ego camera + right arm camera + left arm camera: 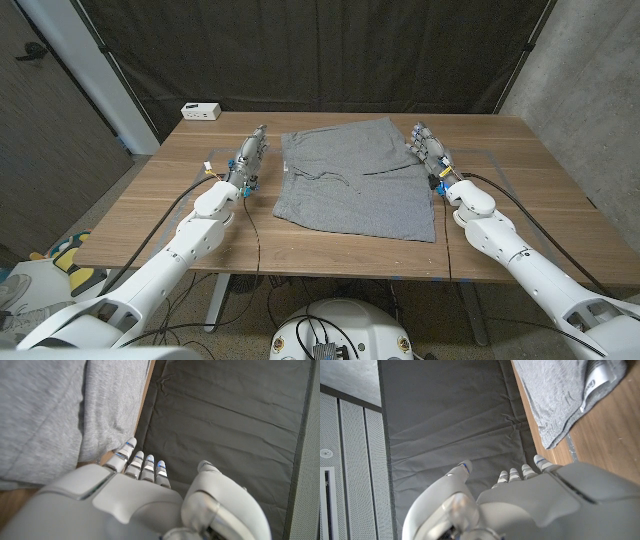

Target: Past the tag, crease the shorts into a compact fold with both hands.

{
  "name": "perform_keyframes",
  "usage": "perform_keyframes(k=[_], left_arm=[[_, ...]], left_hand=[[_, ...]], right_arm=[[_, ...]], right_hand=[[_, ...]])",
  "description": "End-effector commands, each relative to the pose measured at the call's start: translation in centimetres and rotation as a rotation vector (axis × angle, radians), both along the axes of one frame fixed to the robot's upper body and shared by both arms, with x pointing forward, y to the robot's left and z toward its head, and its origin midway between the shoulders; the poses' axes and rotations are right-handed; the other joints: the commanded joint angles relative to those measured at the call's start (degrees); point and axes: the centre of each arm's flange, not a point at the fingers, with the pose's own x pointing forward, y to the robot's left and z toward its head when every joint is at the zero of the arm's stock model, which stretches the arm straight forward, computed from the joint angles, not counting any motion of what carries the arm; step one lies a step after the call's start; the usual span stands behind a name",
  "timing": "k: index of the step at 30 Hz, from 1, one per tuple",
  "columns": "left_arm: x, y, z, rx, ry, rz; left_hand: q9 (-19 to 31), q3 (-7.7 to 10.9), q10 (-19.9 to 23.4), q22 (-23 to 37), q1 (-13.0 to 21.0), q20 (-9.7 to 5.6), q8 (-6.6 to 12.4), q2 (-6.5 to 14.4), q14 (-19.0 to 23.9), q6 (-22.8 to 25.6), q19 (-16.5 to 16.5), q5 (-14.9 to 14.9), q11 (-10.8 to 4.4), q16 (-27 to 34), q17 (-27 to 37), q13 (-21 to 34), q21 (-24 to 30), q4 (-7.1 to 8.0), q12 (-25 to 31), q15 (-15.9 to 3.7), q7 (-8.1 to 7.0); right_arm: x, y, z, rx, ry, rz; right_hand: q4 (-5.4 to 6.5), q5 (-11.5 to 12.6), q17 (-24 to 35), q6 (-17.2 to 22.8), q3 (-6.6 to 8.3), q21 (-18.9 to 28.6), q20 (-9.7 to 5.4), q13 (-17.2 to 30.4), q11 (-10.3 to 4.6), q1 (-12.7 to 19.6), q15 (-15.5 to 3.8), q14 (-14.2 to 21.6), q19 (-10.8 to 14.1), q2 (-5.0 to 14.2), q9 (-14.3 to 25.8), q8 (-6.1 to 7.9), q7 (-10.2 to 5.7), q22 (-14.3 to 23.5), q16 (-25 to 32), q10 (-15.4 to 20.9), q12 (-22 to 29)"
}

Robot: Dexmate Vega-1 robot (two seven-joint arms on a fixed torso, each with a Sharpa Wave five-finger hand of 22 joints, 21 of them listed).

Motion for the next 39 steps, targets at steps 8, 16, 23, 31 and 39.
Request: perform_keyframes(k=[8, 16, 23, 31, 39], left_arm=[[-1.9, -0.2, 0.2, 0.114, -0.060, 0.198], [-3.5, -0.4, 0.9, 0.250, -0.116, 0.300], [-4.7, -0.5, 1.1, 0.350, -0.151, 0.365], [-6.1, -0.8, 1.3, 0.442, -0.188, 0.433], [-7.4, -1.0, 1.4, 0.510, -0.221, 0.480]], left_hand=[[0.35, -1.39, 3.72, 0.18, 4.23, 5.67, 1.69, -2.90, 2.09, 1.18, 6.85, -3.76, 3.14, 0.75, -0.27, 0.74, 0.84, -9.34, 2.54, 4.77, -2.41], [0.38, -1.32, 10.01, 0.47, 7.22, 7.09, 2.07, -3.37, 7.71, 6.10, 9.95, -4.67, 3.99, 1.22, -0.12, 0.95, 1.35, -13.77, 3.66, 5.37, -1.91], [0.39, -1.33, 10.92, 0.53, 7.70, 7.04, 2.02, -3.37, 8.51, 6.87, 10.24, -4.79, 3.90, 1.18, -0.10, 0.99, 1.36, -14.49, 3.74, 5.35, -1.72], [0.40, -1.39, 11.69, 0.57, 8.04, 7.11, 2.06, -3.42, 8.88, 7.73, 10.34, -4.89, 3.89, 1.04, -0.09, 1.01, 1.32, -15.06, 3.81, 5.46, -1.56], [0.42, -1.49, 12.27, 0.61, 8.39, 7.17, 1.96, -3.49, 9.27, 8.35, 10.48, -4.98, 4.30, 0.91, -0.07, 1.03, 1.27, -15.67, 3.77, 5.37, -1.44]], right_arm=[[-2.0, -0.8, -0.5, -0.105, 0.017, -0.095], [-3.4, -0.7, 0.1, -0.210, -0.007, -0.164], [-4.7, -0.5, 0.3, -0.316, -0.022, -0.227], [-6.4, -0.3, 0.4, -0.394, -0.047, -0.288], [-7.7, 0.1, 0.6, -0.468, -0.065, -0.346]], right_hand=[[-4.89, -0.96, -0.11, 0.94, 1.52, 0.54, 5.46, 0.49, 3.20, 4.88, 4.05, 3.63, 1.31, -2.08, 0.19, 1.09, 0.03, 0.49, 1.01, 3.74, 1.55], [-6.87, -1.55, 0.05, 2.48, 2.63, 0.71, 5.95, 0.62, 3.44, 7.20, 4.13, 5.39, 1.79, -1.80, 0.20, 1.57, -0.13, 0.56, 1.44, 5.07, 1.82], [-7.72, -1.84, 0.11, 2.88, 3.14, 0.75, 6.04, 0.67, 3.34, 8.21, 3.89, 5.90, 1.95, -1.64, 0.21, 1.62, -0.09, 0.58, 1.51, 5.39, 1.83], [-8.64, -2.19, 0.17, 3.29, 3.79, 0.81, 5.85, 0.72, 3.19, 9.33, 3.55, 6.49, 2.15, -1.32, 0.22, 1.65, -0.08, 0.60, 1.60, 5.78, 1.86], [-9.11, -2.61, 0.29, 3.98, 4.19, 0.84, 5.84, 0.76, 3.00, 9.83, 3.18, 6.99, 2.31, -1.13, 0.24, 1.79, -0.04, 0.61, 1.67, 6.50, 2.03]])
